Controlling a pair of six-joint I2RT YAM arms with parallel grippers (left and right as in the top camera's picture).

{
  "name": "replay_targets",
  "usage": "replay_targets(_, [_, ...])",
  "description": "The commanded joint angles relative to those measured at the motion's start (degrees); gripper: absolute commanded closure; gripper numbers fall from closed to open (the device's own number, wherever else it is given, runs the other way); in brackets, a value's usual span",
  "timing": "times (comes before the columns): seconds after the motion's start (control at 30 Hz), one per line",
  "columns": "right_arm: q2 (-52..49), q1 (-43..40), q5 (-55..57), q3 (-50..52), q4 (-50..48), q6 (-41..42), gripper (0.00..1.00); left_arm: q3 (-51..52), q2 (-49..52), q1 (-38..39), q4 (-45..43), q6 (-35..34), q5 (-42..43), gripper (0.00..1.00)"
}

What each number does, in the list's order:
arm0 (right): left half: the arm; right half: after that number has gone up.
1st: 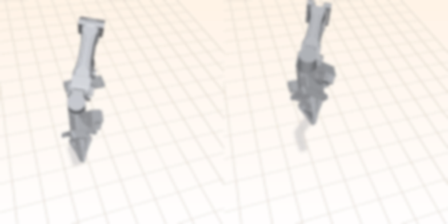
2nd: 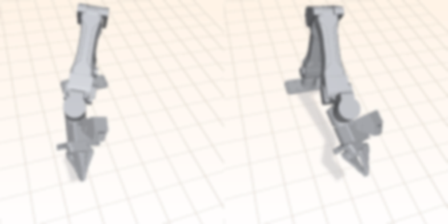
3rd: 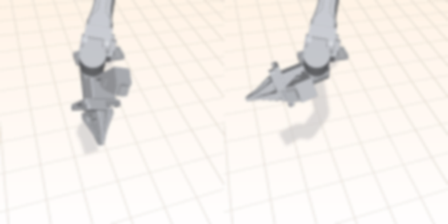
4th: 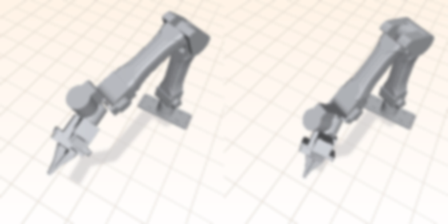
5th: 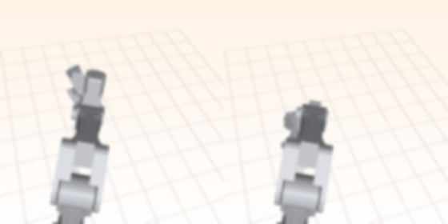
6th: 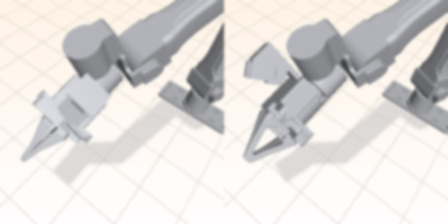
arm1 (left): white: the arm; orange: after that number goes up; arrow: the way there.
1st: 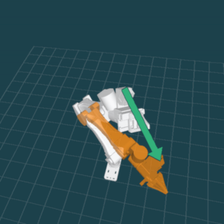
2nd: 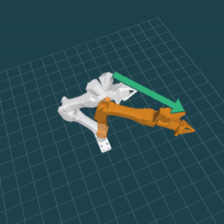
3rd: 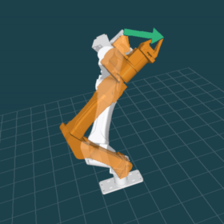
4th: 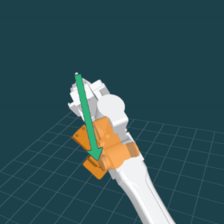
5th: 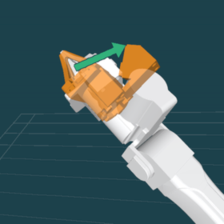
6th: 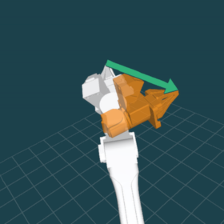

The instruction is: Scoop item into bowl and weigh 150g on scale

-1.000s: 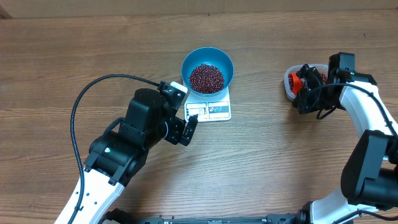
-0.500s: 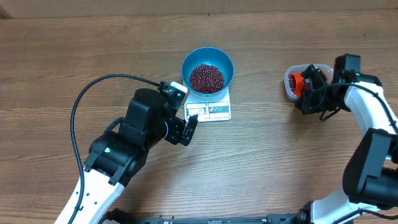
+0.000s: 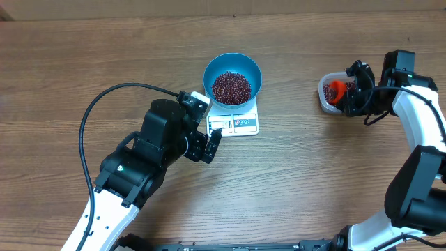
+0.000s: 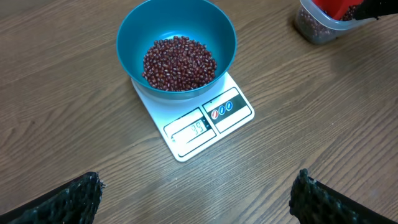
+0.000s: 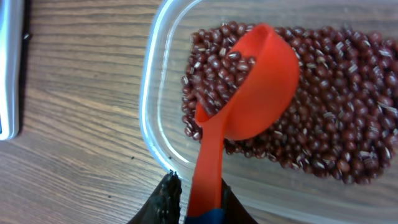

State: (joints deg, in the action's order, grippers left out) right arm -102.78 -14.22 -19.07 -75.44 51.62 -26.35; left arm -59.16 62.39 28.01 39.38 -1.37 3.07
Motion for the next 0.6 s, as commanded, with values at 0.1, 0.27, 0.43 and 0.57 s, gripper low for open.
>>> replay_targets(0.1, [0.0, -0.2, 2.7, -1.6, -0.3, 0.8, 0.81, 0.1, 0.2, -0.3, -0.2, -0.5, 0.8, 0.01])
replay_targets(0.27, [0.0, -0.2, 2.8, -1.6, -0.9, 1.1, 0.79, 0.1, 0.2, -0.3, -0.2, -0.5, 0.8, 0.00])
replay_targets(0.43, [0.0, -0.2, 3.1, -1.6, -3.5, 5.7, 0.69, 0.1, 0.2, -0.3, -0.2, -0.5, 0.8, 0.01])
replay_targets(0.57, [0.0, -0.2, 3.1, -1.6, -4.9, 8.2, 0.65, 0.1, 0.2, -0.3, -0.2, -0.5, 0.8, 0.00])
